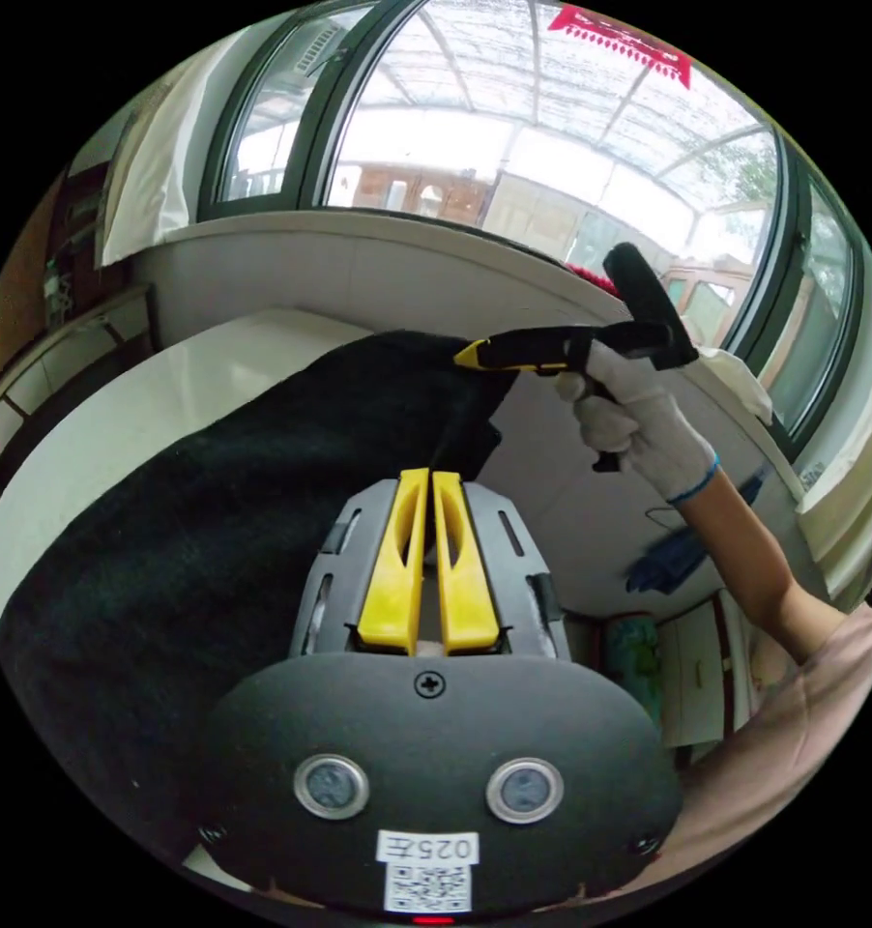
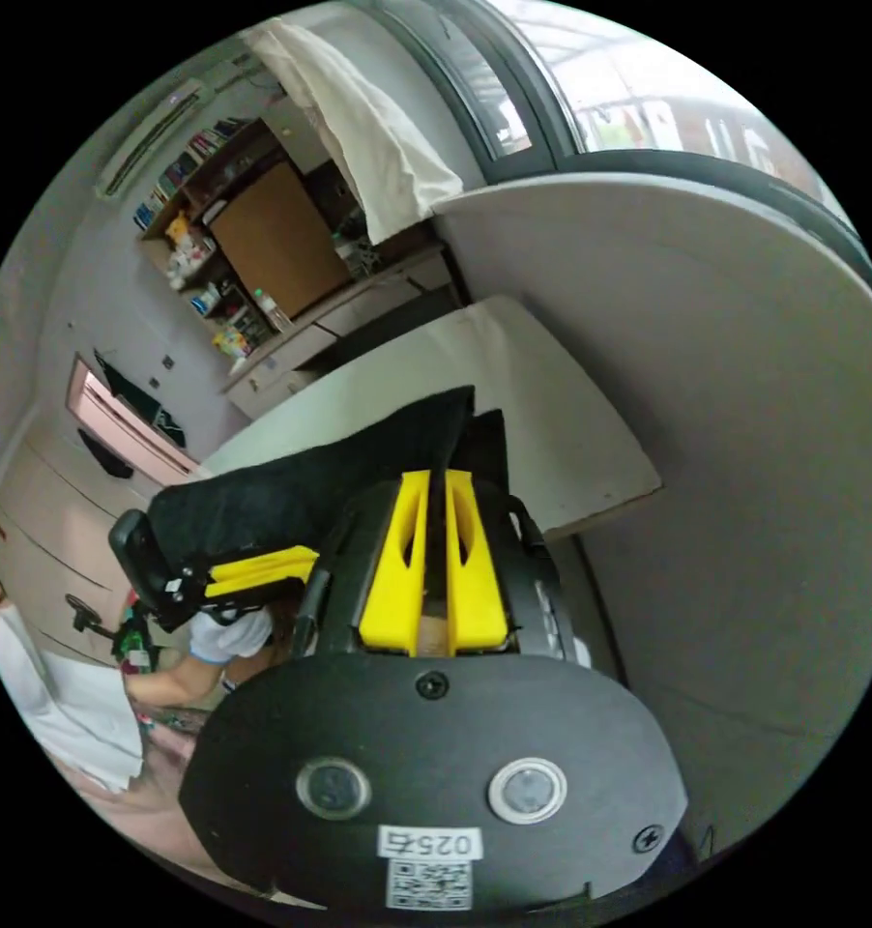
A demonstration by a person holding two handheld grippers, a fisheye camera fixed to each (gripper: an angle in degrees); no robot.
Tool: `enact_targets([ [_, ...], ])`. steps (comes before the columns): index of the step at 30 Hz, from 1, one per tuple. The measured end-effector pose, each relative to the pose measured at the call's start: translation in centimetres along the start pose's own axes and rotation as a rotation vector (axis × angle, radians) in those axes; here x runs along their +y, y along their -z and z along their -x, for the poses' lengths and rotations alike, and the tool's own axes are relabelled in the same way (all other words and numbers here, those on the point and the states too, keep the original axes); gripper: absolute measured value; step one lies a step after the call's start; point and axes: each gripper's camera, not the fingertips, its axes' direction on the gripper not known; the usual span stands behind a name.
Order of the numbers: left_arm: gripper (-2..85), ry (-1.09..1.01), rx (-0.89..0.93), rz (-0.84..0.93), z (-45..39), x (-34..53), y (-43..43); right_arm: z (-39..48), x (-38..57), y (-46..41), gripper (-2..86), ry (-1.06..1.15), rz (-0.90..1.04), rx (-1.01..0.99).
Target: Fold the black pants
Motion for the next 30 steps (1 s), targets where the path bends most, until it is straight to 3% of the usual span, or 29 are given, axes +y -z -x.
enact_targets([
  [3,-1.3,0.045,0.044,0.026,1.2,-1.1,-0.8,-2.6,1.8,-3.6,2.6,-0.074,0.041,-0.002],
  [6,-1.5,0.067,0.091,0.040,2.0,-2.4,0.1,-4.6,3.9,-3.8,3.0,-0.121,-0.090,-0.131],
  [8,-1.5,0.075,0.178,0.000,2.6,-2.5,2.3,-5.1,6.0,-3.3,3.3,-0.141,-0.181,-0.094],
  [10,-1.5,0.053,0.220,-0.053,2.9,-2.1,5.5,-5.1,7.8,-2.9,9.3,-0.151,-0.234,-0.060],
  [13,-1.4,0.079,0.125,-0.109,4.3,-0.9,11.6,-5.5,10.0,-4.1,15.9,-0.163,-0.224,-0.127],
  [19,-0.1,0.222,-0.262,-0.053,7.8,1.0,19.6,-6.5,10.8,-9.3,13.4,-0.223,-0.160,-0.278],
  [25,0.5,0.269,-0.474,0.018,9.3,-1.1,21.9,-3.6,10.8,-9.2,7.1,-0.091,-0.174,-0.188],
  [27,0.6,0.324,-0.435,0.065,10.5,-2.5,20.5,-2.0,9.5,-8.8,6.0,0.010,-0.177,-0.058],
  [30,-0.4,0.412,-0.274,-0.011,11.2,-4.2,19.8,0.8,6.7,-9.4,5.0,0.202,-0.113,0.195],
])
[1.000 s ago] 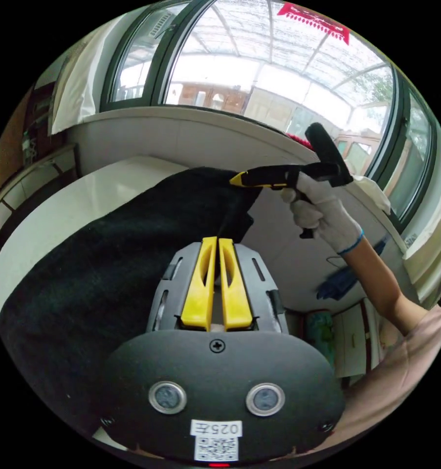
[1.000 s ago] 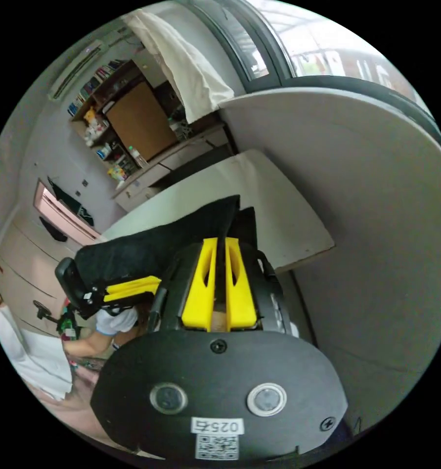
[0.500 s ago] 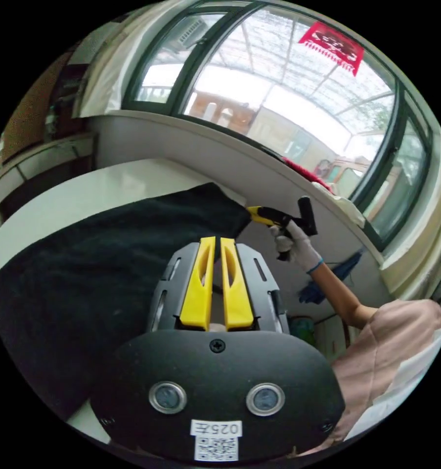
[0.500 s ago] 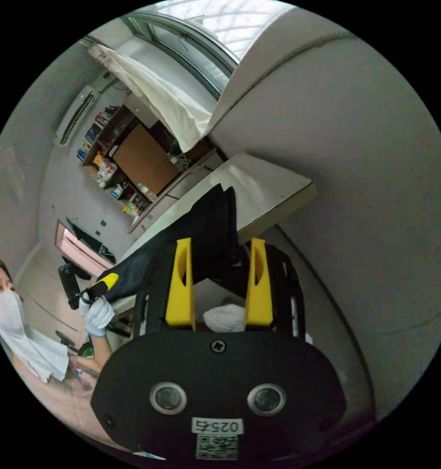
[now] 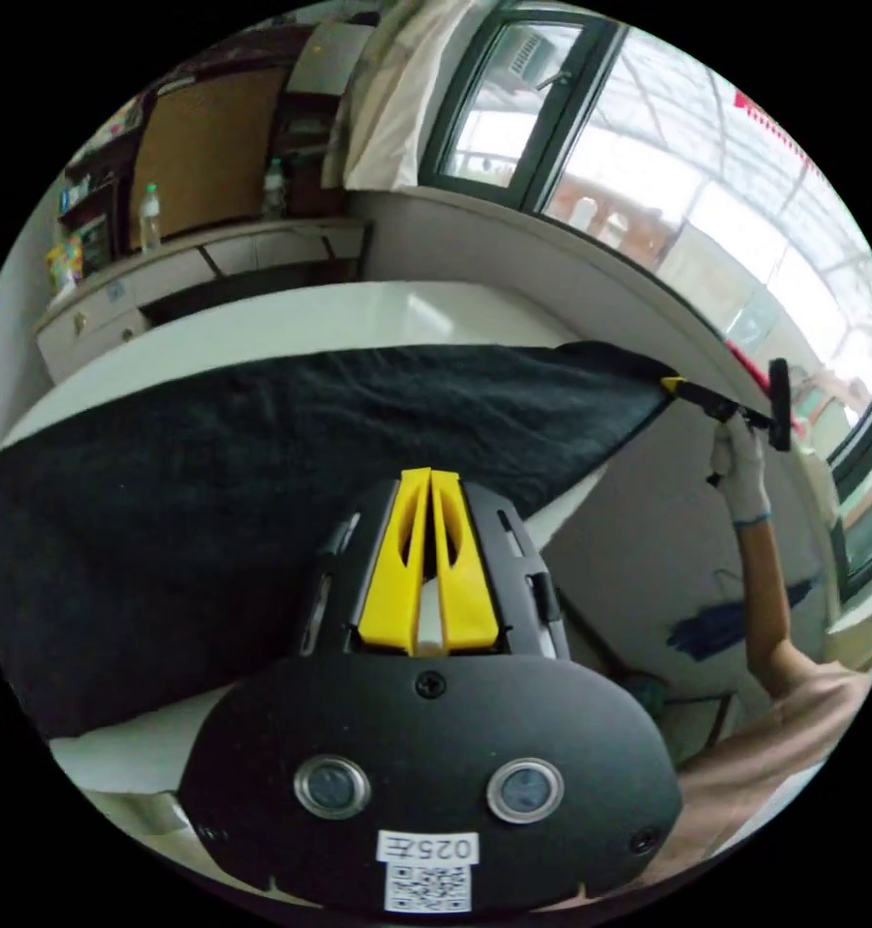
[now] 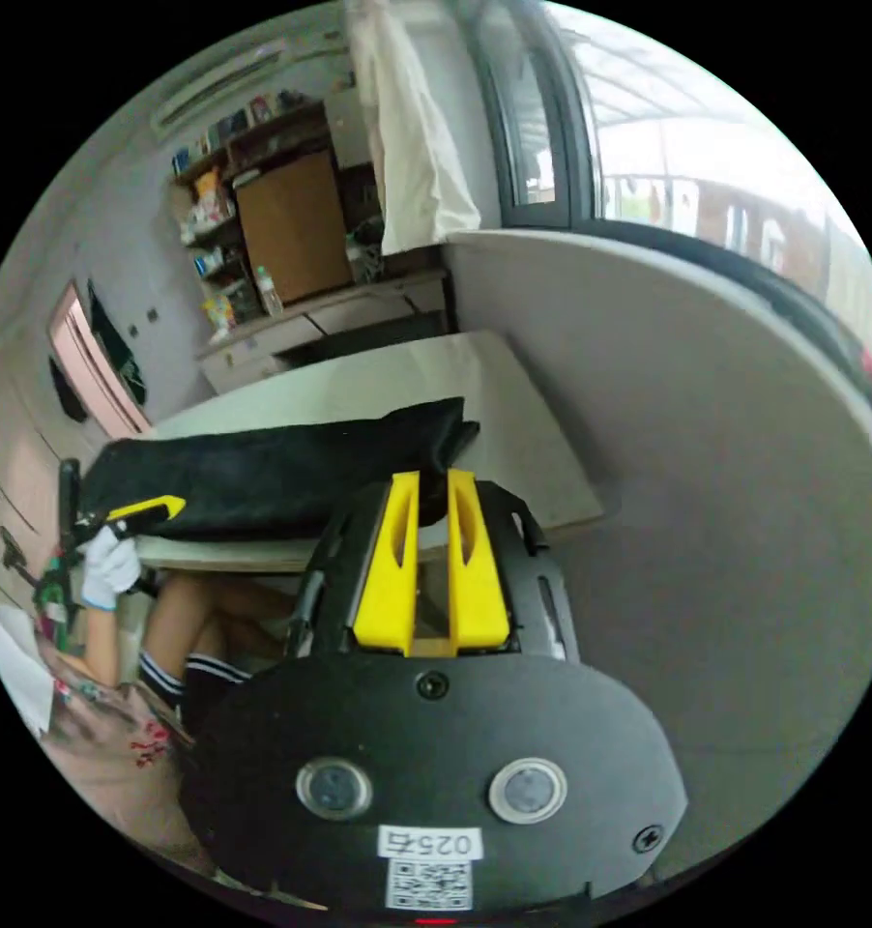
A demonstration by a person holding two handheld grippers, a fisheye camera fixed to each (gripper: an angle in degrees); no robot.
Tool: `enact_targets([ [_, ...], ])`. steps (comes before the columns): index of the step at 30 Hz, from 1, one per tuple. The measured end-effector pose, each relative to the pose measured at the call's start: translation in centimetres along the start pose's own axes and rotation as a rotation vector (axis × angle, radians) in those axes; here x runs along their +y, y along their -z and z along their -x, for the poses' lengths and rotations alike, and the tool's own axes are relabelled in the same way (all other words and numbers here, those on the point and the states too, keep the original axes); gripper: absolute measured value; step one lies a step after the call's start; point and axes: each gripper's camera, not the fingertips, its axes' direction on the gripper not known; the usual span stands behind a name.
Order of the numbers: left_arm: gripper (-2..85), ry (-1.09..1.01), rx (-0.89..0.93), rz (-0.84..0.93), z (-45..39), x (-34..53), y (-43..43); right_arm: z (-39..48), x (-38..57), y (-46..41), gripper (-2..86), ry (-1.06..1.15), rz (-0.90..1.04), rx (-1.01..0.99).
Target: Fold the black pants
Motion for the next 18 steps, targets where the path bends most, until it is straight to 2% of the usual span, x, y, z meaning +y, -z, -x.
enact_targets([
  [3,-0.8,-0.019,0.052,-0.058,-1.5,-1.5,-0.3,-0.3,-1.8,-1.6,5.1,-0.025,-0.044,0.075],
  [6,-0.9,-0.010,0.134,-0.103,-1.7,-2.1,1.4,0.1,-1.7,-6.1,5.2,-0.023,-0.007,0.144],
  [8,-1.0,0.016,0.238,-0.184,0.0,-1.0,5.2,1.2,-0.3,-9.6,5.3,0.007,0.051,0.229],
  [10,-1.2,0.024,0.244,-0.219,1.8,0.0,8.7,1.3,1.4,-10.4,5.2,-0.017,0.005,0.241],
  [12,-1.3,0.024,0.159,-0.279,3.6,1.3,13.1,0.2,3.0,-10.5,5.2,-0.094,-0.036,0.193],
  [13,-1.4,0.022,0.062,-0.331,4.7,2.5,16.2,-0.9,4.2,-10.0,5.1,-0.163,-0.089,0.117],
  [17,-0.7,0.040,-0.367,-0.544,7.8,6.1,26.4,-2.7,7.2,-7.0,5.0,-0.316,-0.362,-0.373],
  [18,-0.8,0.067,-0.413,-0.567,8.4,6.3,27.6,-2.1,7.2,-6.7,5.0,-0.309,-0.390,-0.416],
])
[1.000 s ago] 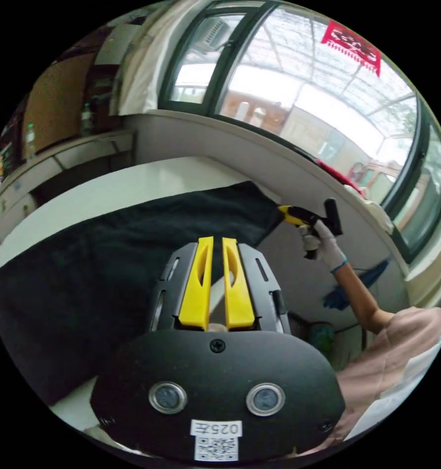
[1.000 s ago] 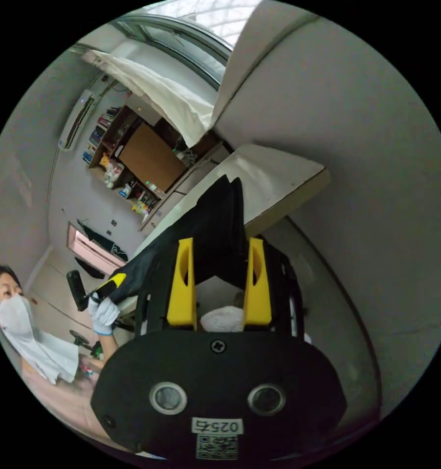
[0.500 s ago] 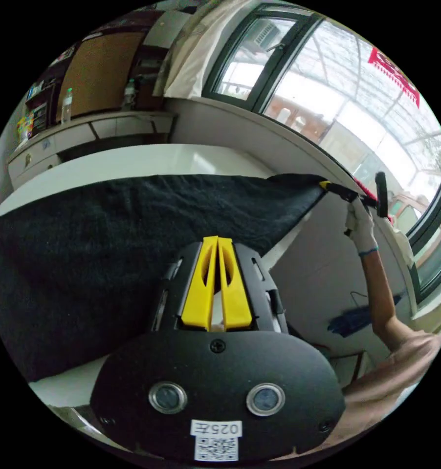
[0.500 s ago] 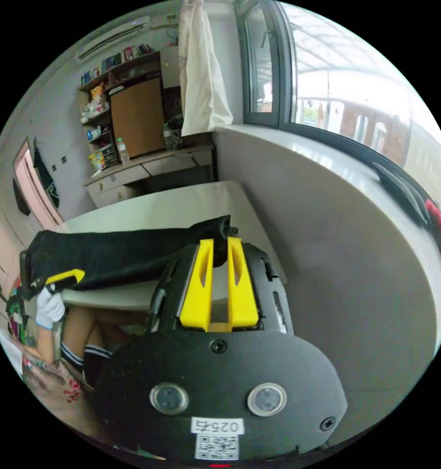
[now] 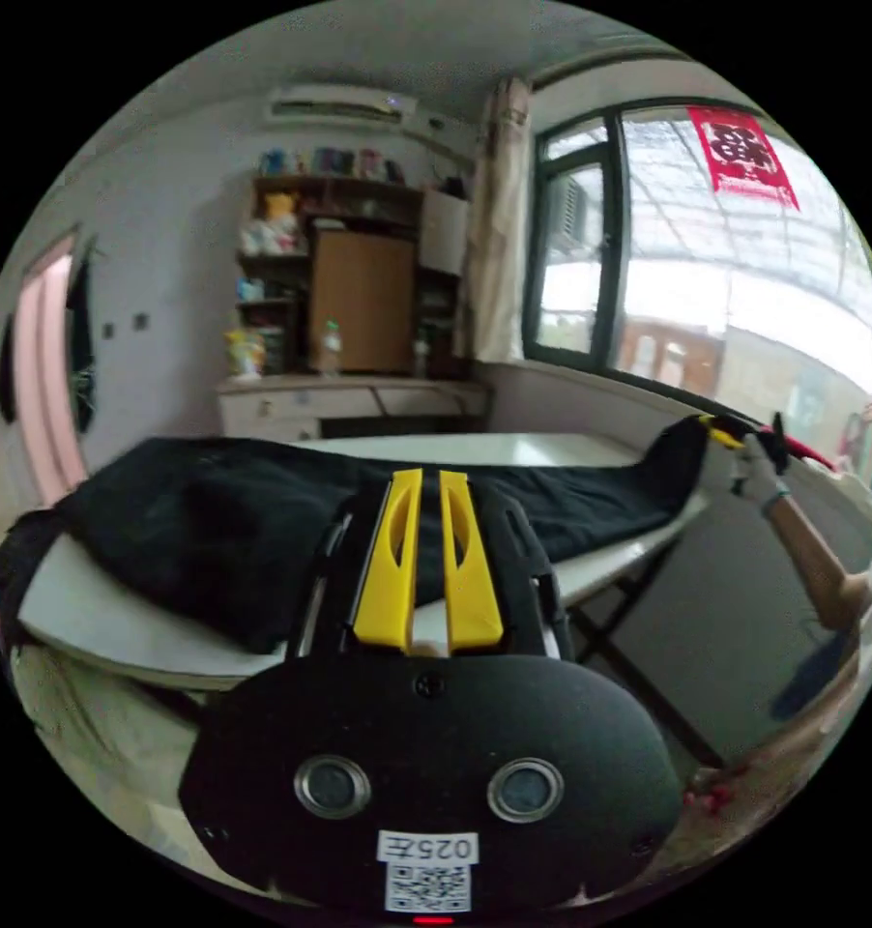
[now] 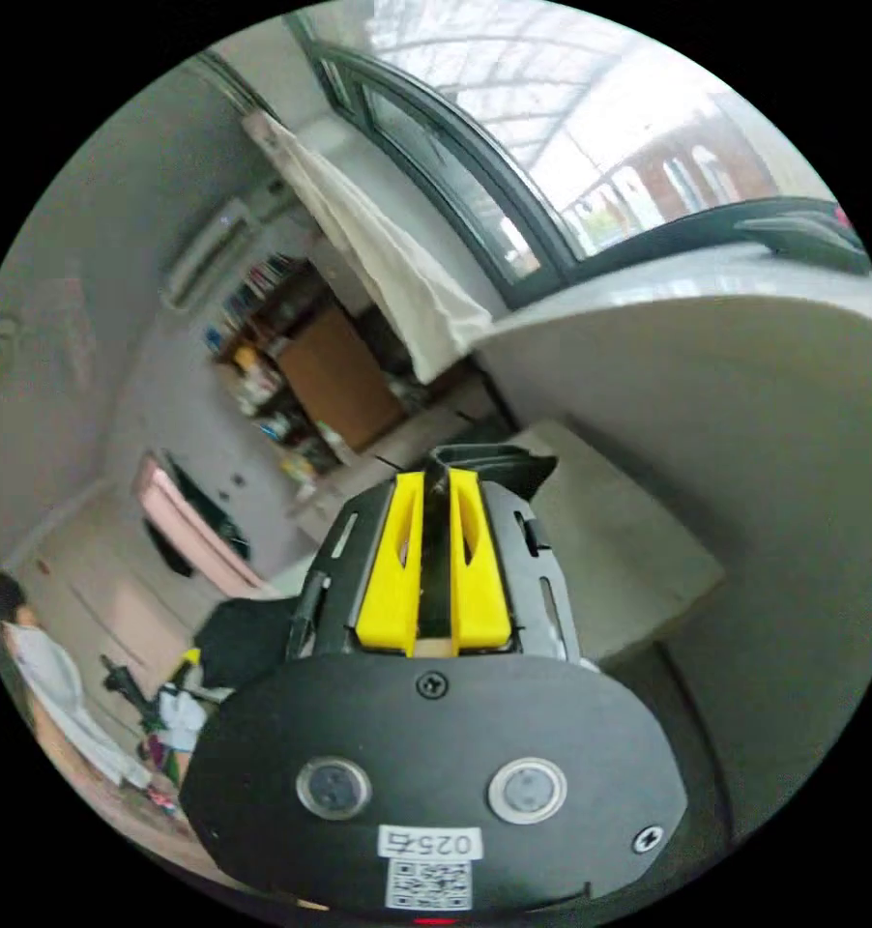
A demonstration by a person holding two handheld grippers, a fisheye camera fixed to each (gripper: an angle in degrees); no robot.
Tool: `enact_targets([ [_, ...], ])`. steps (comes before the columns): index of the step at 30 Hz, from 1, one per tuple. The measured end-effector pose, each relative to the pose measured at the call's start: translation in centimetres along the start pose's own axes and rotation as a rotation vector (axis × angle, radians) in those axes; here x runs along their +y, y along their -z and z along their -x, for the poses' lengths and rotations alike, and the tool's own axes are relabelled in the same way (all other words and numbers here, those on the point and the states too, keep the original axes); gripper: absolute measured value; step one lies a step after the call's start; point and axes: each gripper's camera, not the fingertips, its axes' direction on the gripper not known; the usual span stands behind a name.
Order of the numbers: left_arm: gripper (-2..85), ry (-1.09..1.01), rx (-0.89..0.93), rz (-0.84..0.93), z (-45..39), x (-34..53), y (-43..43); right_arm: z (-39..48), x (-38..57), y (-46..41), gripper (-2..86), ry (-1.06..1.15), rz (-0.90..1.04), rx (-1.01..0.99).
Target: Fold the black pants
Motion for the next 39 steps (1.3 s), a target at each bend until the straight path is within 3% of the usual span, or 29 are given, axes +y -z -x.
enact_targets([
  [1,-0.9,0.050,-0.050,-0.009,2.2,-0.8,0.7,2.0,0.2,-0.3,4.9,0.037,-0.027,-0.064],
  [3,-1.0,0.171,0.043,0.057,5.8,-1.6,-0.5,6.4,0.5,-1.6,4.9,0.116,-0.039,-0.154],
  [6,-1.1,0.277,0.205,0.213,7.9,-0.8,-6.6,14.8,1.4,-5.6,4.7,0.186,-0.050,-0.443],
  [8,-1.1,0.252,0.140,0.157,6.1,-0.5,-7.4,23.4,2.8,-10.6,4.5,0.276,0.024,-0.696],
  [11,-1.1,0.291,0.136,0.202,4.8,-2.2,-7.4,35.4,7.2,-18.2,4.4,0.413,0.196,-0.892],
  [15,-1.0,0.378,0.196,0.169,5.8,-3.4,-7.4,47.8,17.4,-29.9,4.3,0.552,0.484,-0.944],
  [17,-0.9,0.449,0.280,0.145,7.2,-4.0,-7.6,53.0,27.9,-38.9,4.0,0.648,0.724,-0.838],
  [19,-0.9,0.492,0.311,0.125,8.0,-4.6,-7.7,54.4,36.7,-45.4,3.7,0.723,0.914,-0.677],
  [22,-0.8,0.463,0.330,0.117,8.1,-6.0,-7.8,52.2,48.4,-52.3,3.2,0.643,1.230,-0.674],
  [25,-0.8,0.440,0.339,0.118,8.3,-7.5,-7.9,48.0,50.0,-52.9,2.6,0.402,1.183,-0.789],
  [28,-0.8,0.451,0.357,0.119,8.7,-9.0,-8.2,45.9,47.5,-51.6,2.4,0.310,1.035,-0.893],
  [32,-0.8,0.473,0.357,0.114,9.0,-11.0,-8.6,46.8,45.3,-48.4,2.6,0.429,0.808,-0.912],
  [34,-0.8,0.470,0.341,0.115,8.9,-12.0,-8.7,47.9,46.5,-48.2,2.8,0.516,0.788,-0.875],
  [36,-0.9,0.482,0.354,0.112,9.2,-12.7,-8.6,48.9,49.7,-49.4,3.3,0.594,0.890,-0.859],
  [39,-0.9,0.547,0.375,0.092,10.7,-13.1,-7.1,48.7,57.2,-52.4,5.9,0.674,1.237,-0.809],
])
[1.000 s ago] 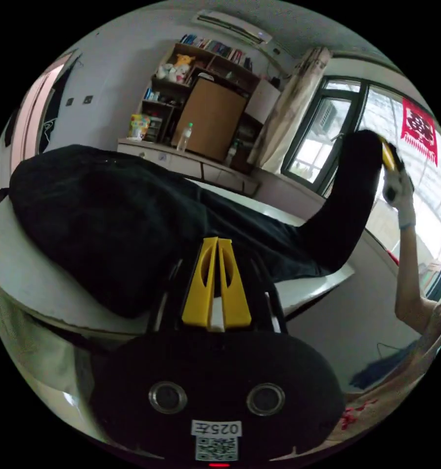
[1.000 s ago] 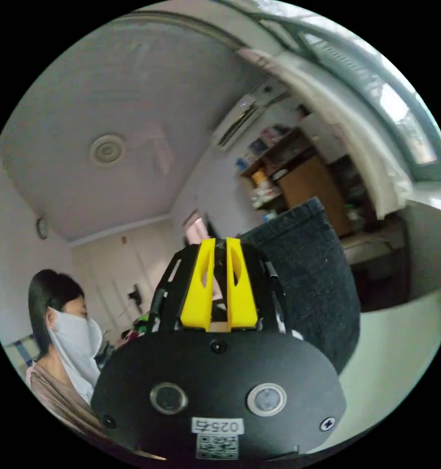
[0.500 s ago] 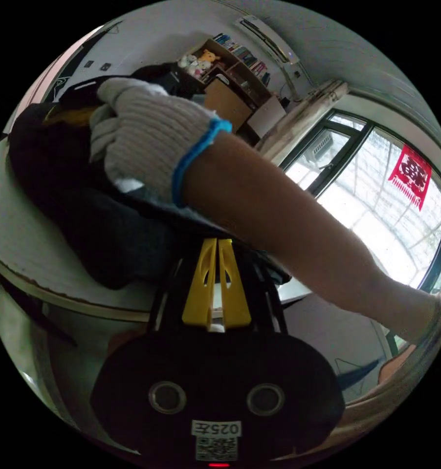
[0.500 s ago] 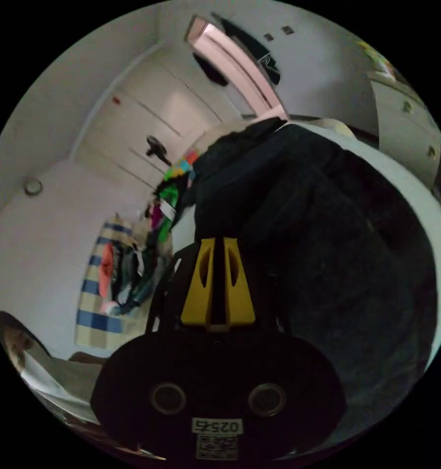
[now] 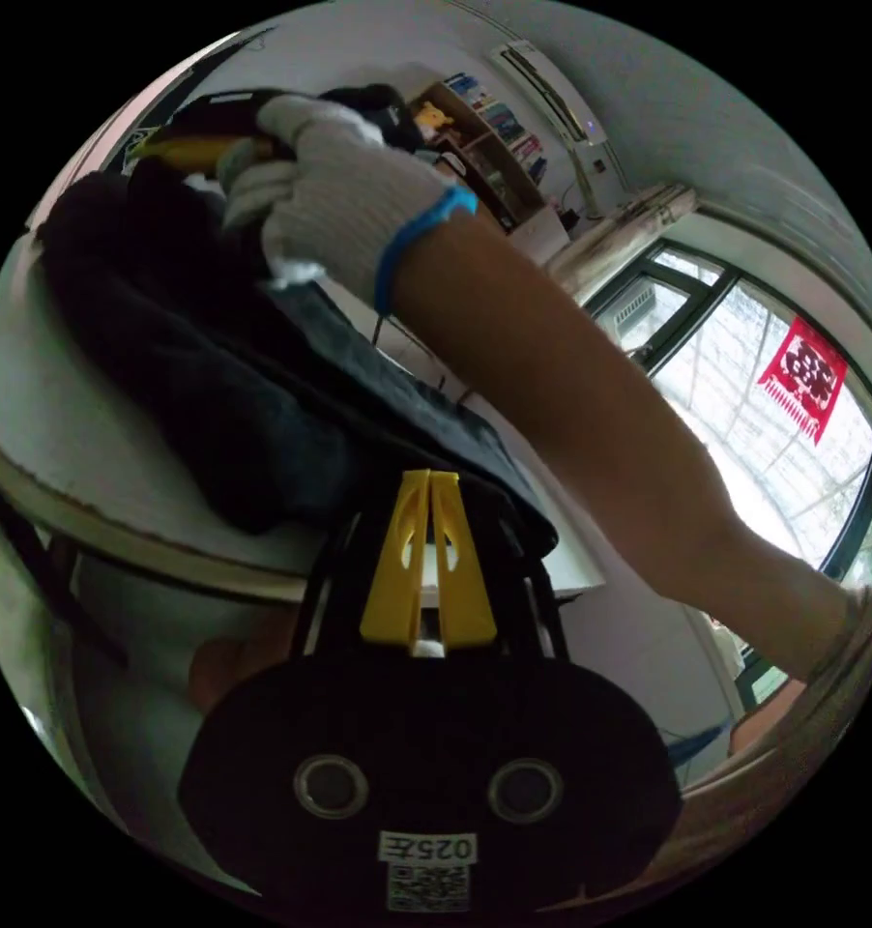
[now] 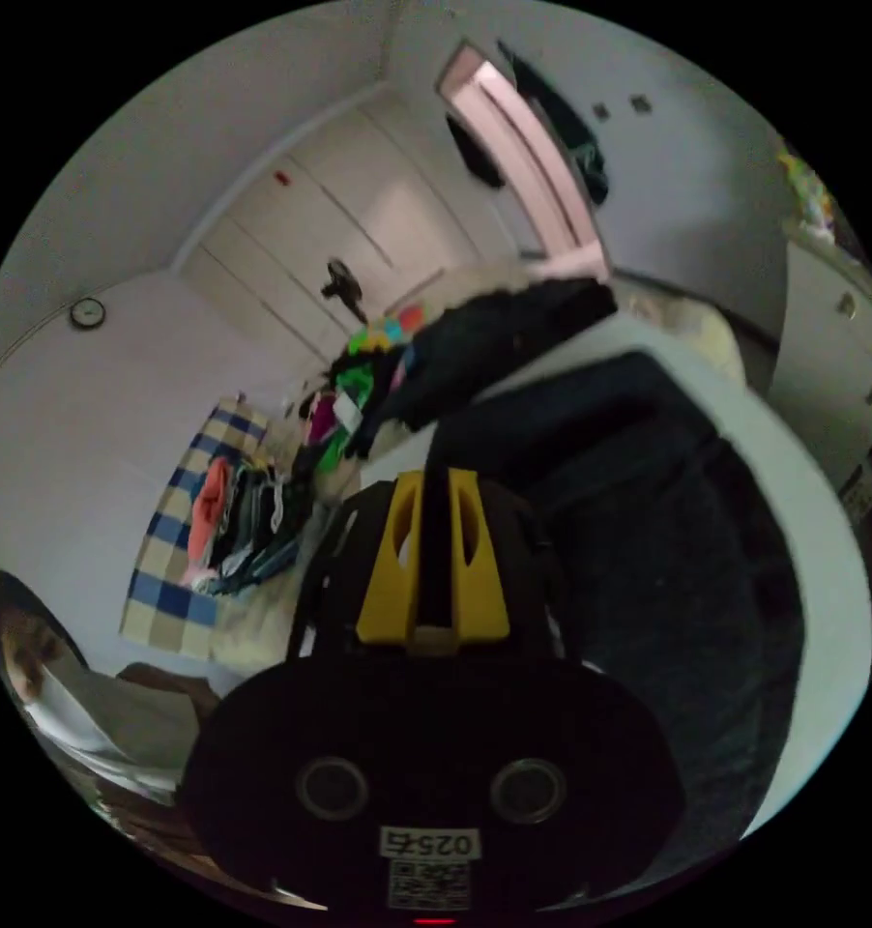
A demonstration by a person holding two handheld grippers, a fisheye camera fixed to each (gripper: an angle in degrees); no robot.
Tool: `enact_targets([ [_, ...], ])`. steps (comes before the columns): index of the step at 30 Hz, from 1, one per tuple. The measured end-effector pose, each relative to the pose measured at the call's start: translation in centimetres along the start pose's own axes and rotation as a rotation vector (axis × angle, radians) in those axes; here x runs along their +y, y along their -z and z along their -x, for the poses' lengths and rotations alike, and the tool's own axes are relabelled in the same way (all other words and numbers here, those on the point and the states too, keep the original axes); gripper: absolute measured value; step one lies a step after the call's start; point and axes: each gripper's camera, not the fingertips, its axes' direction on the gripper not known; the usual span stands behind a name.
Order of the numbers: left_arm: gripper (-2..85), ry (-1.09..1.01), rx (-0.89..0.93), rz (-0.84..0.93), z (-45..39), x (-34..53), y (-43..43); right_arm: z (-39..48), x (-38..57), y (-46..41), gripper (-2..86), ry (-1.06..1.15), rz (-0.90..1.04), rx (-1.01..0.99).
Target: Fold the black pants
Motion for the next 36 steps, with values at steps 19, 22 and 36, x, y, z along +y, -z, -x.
enact_targets([
  [19,-1.0,0.377,-0.089,-0.075,13.7,-20.9,10.7,11.3,27.1,3.8,12.7,0.298,-0.095,0.559],
  [22,-1.3,0.411,-0.055,-0.106,14.6,-22.5,10.4,11.2,30.8,4.2,12.6,0.247,-0.134,0.541],
  [36,0.0,0.386,-0.075,-0.148,14.0,-23.7,11.4,10.3,40.2,7.4,12.3,0.083,-0.326,0.450],
])
